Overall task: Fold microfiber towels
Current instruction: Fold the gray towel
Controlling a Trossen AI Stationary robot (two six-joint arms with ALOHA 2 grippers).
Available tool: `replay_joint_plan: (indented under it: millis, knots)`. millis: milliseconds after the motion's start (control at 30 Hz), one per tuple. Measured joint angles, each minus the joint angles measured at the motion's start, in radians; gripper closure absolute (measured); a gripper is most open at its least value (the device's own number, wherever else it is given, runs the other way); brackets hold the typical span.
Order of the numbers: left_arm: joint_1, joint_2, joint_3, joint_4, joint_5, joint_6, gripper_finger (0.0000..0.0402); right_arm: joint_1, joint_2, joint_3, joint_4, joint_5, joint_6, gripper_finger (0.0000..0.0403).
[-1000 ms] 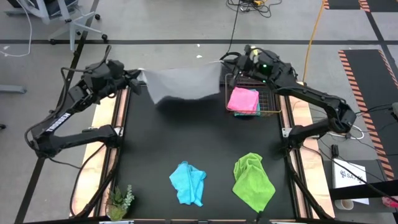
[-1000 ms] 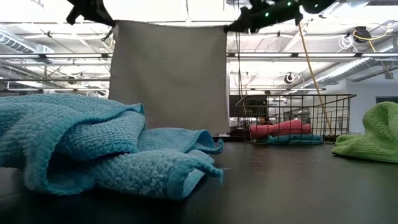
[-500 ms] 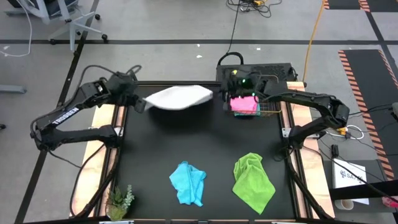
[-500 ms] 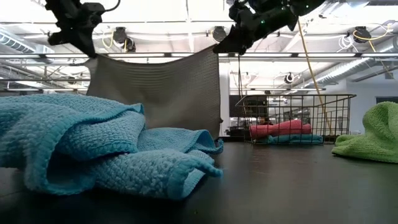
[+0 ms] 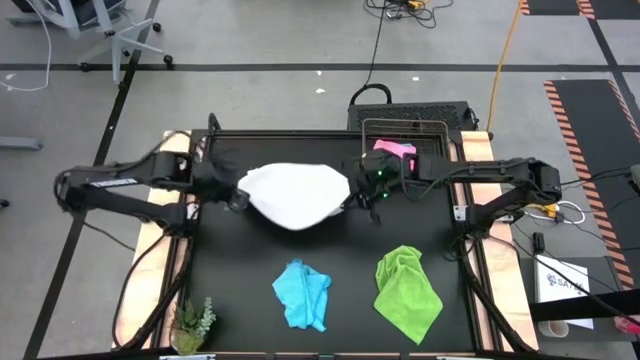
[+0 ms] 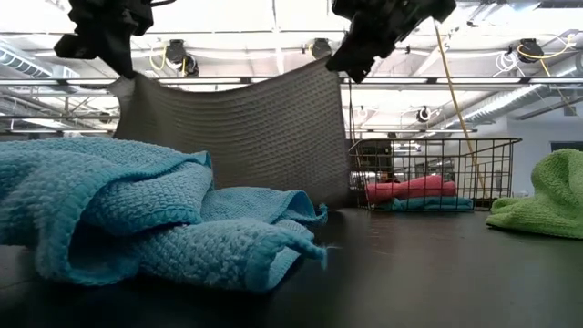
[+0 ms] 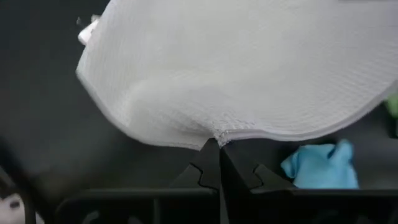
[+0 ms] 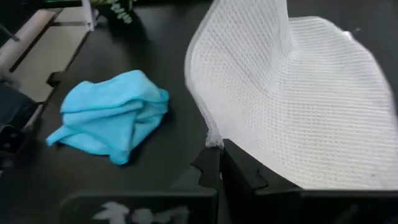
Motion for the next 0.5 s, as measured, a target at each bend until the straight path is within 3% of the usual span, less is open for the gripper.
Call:
replay_joint_plan:
  millis: [233,500]
  knots:
    - [-0.163,0.155,-0.05,-0.013,-0.004,-0.171,0.04,0.046,-0.001,-0.096,0.011,0.0,0.091,0.0403]
    - [-0.238,0.299,-0.068,-0.011,0.021,-0.252,0.04,0.102,0.0,-0.256,0.161,0.007,0.235,0.0403]
